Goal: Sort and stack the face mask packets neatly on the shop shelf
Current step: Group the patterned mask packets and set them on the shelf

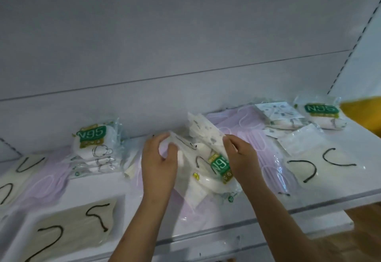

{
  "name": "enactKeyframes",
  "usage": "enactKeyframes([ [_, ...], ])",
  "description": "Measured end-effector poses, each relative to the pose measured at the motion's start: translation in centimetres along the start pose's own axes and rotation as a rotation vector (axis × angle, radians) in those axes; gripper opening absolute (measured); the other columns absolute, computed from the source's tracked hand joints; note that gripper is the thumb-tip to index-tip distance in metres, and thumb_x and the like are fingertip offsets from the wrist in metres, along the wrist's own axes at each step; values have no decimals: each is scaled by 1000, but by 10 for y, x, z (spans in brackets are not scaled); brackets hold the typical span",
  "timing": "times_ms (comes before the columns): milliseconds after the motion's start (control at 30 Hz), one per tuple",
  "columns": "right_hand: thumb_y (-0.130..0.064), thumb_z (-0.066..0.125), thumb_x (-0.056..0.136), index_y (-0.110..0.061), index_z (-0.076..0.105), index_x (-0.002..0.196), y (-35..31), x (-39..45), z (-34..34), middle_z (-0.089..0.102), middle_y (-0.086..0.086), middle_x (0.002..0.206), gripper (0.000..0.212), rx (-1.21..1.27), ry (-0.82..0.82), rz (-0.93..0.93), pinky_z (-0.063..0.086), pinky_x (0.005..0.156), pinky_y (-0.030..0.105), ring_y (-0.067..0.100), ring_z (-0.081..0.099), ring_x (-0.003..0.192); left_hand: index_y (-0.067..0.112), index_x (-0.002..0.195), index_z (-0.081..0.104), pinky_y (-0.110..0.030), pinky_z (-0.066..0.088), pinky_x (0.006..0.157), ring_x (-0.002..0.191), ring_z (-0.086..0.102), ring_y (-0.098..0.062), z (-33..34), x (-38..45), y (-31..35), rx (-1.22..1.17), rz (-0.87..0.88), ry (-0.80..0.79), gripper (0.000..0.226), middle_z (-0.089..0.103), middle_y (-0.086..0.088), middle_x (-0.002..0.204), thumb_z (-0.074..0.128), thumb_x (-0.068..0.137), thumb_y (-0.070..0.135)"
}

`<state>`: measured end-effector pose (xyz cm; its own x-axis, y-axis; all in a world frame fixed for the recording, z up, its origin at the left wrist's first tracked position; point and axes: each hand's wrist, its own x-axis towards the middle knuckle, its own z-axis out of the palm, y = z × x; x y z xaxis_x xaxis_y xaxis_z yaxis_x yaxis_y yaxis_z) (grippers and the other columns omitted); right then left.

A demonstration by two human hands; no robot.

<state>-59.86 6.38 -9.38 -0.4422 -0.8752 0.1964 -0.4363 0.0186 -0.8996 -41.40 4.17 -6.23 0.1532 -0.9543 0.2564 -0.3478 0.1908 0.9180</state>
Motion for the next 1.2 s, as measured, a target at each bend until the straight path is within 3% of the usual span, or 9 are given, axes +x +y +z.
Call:
enactKeyframes([
  [167, -32, 50, 102, -25, 70, 91, -14, 7, -9, 71, -6, 83, 24, 274, 120, 20, 54, 75, 31, 13, 67, 84, 28, 122, 63, -1, 37, 87, 112, 50, 11, -6, -2, 18, -53, 107, 188, 30, 54, 23, 118, 55, 97, 13],
  [267, -33, 48, 103, -24, 70, 94, -27, 9, -17, 73, 3, 92, 25, 518, 60, 62, 59, 81, 46, 27, 71, 89, 25, 137, 55, -5, 41, 91, 119, 55, -1, 10, 3, 26, -113, -41, -10, 40, 56, 14, 131, 61, 97, 27],
  [367, -26, 48, 104, -17, 68, 98, -28, 10, -18, 73, 11, 93, 22, 615, 10, 134, 60, 80, 48, 34, 71, 89, 25, 141, 51, -31, 46, 106, 120, 62, -12, 33, 10, 28, -289, -344, -299, 68, 63, 9, 132, 67, 84, 59],
  [633, -7, 56, 98, -18, 65, 108, 0, 17, -23, 76, 0, 97, 17, 620, -119, 249, 60, 76, 37, 21, 73, 90, 11, 111, 72, -37, 58, 83, 93, 75, -23, 55, 20, 22, -435, -393, -303, 18, 78, -5, 101, 67, 94, 14],
  [800, -24, 69, 92, -20, 66, 86, 3, 19, -26, 74, -4, 79, 7, 363, -46, 172, 59, 63, 31, 17, 70, 72, 12, 112, 69, -39, 60, 82, 93, 75, -24, 67, 17, 22, -422, -370, -351, 26, 77, -5, 103, 75, 87, 13],
  [900, -48, 55, 95, -10, 60, 76, 9, 29, -33, 61, -1, 64, 43, 159, 10, 43, 46, 58, 33, 17, 55, 59, 14, 112, 70, -43, 60, 85, 94, 75, -23, 78, 19, 20, -410, -377, -364, 26, 77, -4, 104, 76, 87, 19],
  [1033, -46, 61, 93, -14, 62, 120, 49, 89, -75, 63, 6, 118, 42, -349, 185, -106, 47, 89, 37, 24, 59, 107, 21, 111, 71, -29, 57, 74, 90, 75, -13, 93, 21, 21, -403, -395, -356, 22, 78, 3, 103, 68, 93, 32],
  [1100, -39, 69, 87, -11, 46, 143, 75, 123, -101, 47, 15, 145, 67, -628, 124, -52, 41, 103, 44, 35, 46, 129, 24, 108, 69, -24, 55, 65, 83, 75, -10, 99, 20, 21, -427, -425, -363, 17, 78, 6, 97, 64, 96, 35],
  [1200, -39, 66, 88, -17, 58, 134, 96, 144, -122, 62, 12, 132, 52, -723, 10, 29, 47, 92, 36, 31, 58, 118, 24, 109, 67, -34, 59, 74, 83, 76, -13, 105, 17, 22, -451, -475, -370, 13, 78, 4, 97, 61, 99, 29],
])
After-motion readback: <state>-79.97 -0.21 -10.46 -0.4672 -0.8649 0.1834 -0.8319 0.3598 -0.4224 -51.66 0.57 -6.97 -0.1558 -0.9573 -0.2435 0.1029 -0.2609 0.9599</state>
